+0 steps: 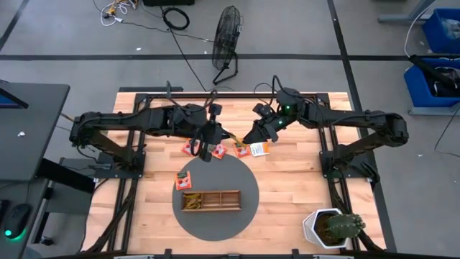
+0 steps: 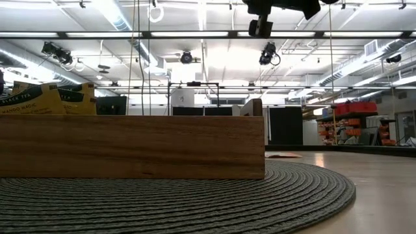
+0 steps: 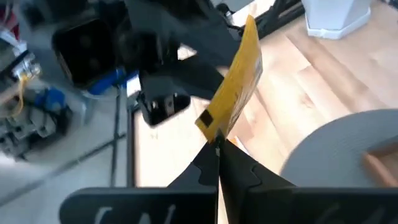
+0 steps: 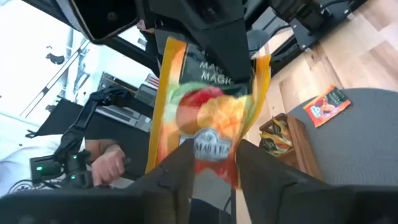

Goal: Pick & Place Tea
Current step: Put the yellow tea bag into the left section of the wooden organizer

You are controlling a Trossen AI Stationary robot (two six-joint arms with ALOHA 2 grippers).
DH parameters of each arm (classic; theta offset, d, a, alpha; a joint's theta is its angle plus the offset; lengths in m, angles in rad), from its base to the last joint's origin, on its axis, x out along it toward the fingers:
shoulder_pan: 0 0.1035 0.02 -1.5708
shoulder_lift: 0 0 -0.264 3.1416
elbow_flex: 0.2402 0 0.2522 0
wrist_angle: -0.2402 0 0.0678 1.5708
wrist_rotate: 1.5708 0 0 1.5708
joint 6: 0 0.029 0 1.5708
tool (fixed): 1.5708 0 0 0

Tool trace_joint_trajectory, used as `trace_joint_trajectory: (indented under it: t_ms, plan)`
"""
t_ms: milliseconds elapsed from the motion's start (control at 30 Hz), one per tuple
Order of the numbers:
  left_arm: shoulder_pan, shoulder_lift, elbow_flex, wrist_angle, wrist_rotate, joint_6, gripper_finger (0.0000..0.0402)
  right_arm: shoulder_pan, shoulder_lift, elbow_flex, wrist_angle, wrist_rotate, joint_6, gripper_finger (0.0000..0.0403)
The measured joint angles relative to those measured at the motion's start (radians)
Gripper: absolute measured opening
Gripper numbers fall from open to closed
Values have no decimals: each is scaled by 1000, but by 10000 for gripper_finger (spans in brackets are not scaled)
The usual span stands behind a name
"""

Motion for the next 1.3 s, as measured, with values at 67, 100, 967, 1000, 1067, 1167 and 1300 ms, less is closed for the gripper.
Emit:
trace_joint_trajectory:
  t_ms: [67, 100, 967, 1000, 1067, 1167, 1300]
  plan:
    - [-9, -5, 0, -35, -5, -73, 3, -5, -5, 0, -8, -7, -1, 140]
    - [-13, -8, 0, -63, -10, -113, 3, -8, -6, 0, -7, -6, -5, 146]
    - [-71, -2, -2, -806, 161, -952, 2, 18, -6, 0, -303, 347, -327, 178]
    - [-68, 8, -2, -805, 179, -983, 2, 22, -6, 0, -305, 367, -330, 178]
    - [-69, 32, -2, -808, 198, -1028, 2, 30, -6, 0, -316, 403, -340, 178]
    - [-81, 73, -2, -816, 249, -1080, 2, 45, -6, 0, -335, 434, -353, 178]
    - [-113, 131, -2, -845, 275, -1097, 2, 68, -6, 0, -384, 443, -372, 178]
